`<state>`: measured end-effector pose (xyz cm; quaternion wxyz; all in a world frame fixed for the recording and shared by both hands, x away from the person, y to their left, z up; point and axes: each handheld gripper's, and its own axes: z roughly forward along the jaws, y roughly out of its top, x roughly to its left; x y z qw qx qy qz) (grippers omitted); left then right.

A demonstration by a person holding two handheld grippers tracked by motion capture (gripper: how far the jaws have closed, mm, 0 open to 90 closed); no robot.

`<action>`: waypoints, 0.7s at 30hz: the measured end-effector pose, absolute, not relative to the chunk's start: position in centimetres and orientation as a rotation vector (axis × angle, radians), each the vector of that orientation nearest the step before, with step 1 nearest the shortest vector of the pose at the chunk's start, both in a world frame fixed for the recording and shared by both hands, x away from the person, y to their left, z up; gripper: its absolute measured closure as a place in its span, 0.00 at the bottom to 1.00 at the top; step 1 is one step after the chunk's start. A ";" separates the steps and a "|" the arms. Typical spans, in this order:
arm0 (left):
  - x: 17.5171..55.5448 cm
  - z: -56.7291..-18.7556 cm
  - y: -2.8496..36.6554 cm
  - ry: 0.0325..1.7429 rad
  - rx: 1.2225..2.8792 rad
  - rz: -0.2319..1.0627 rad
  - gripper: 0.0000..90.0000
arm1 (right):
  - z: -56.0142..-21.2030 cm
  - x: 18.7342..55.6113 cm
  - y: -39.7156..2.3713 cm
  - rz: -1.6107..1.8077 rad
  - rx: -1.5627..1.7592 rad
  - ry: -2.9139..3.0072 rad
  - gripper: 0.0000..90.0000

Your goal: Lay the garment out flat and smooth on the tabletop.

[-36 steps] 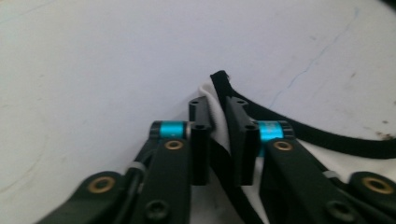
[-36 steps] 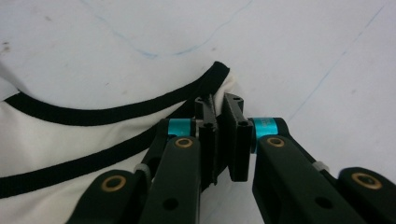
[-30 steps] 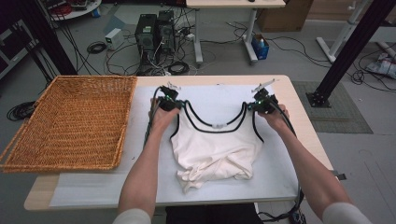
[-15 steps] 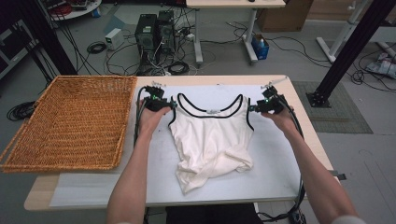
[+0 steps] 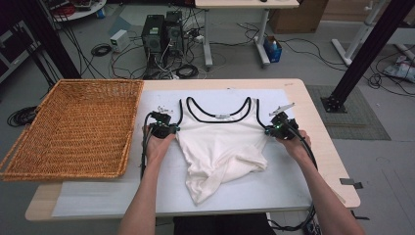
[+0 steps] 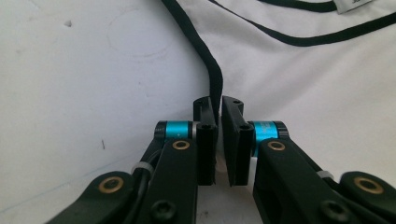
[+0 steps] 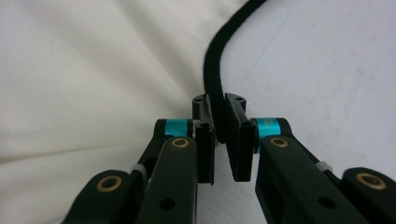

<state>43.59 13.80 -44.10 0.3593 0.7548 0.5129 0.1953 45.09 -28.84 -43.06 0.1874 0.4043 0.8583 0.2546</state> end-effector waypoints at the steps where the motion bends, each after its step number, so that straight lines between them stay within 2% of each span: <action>1: 43.5 -44.1 13.9 1.317 1.941 0.490 0.93 | -43.1 45.1 -28.8 0.717 1.138 2.416 0.93; 2: 43.1 -43.8 13.8 1.297 1.944 0.493 0.86 | -42.8 44.9 -29.2 0.727 1.137 2.416 0.75; 3: 42.8 -43.5 13.7 1.281 1.936 0.501 0.86 | -42.8 44.9 -29.2 0.727 1.137 2.416 0.75; 4: 42.1 -43.0 13.4 1.257 1.915 0.509 0.82 | -42.6 44.6 -29.2 0.736 1.151 2.418 0.64; 6: 40.9 -42.1 12.9 1.215 1.907 0.517 0.69 | -41.3 42.6 -29.1 0.821 1.191 2.396 0.52; 7: 40.1 -41.7 12.6 1.184 1.909 0.509 0.69 | -41.3 42.6 -29.1 0.821 1.191 2.396 0.52; 11: 36.3 -41.1 11.4 1.089 1.911 0.482 0.64 | -39.6 37.5 -27.7 1.018 1.061 2.402 0.52; 14: 34.1 -41.5 10.8 1.073 1.887 0.454 0.64 | -39.9 34.8 -24.9 1.052 0.918 2.506 0.58; 18: 32.6 -42.1 10.2 1.066 1.905 0.447 0.64 | -40.9 34.6 -23.0 1.063 0.933 2.561 0.66; 20: 31.8 -42.4 10.1 1.070 1.905 0.432 0.64 | -41.8 34.8 -22.2 1.026 0.945 2.600 0.72; 21: 31.5 -42.4 10.1 1.067 1.905 0.426 0.64 | -42.3 34.9 -21.9 0.991 0.937 2.611 0.79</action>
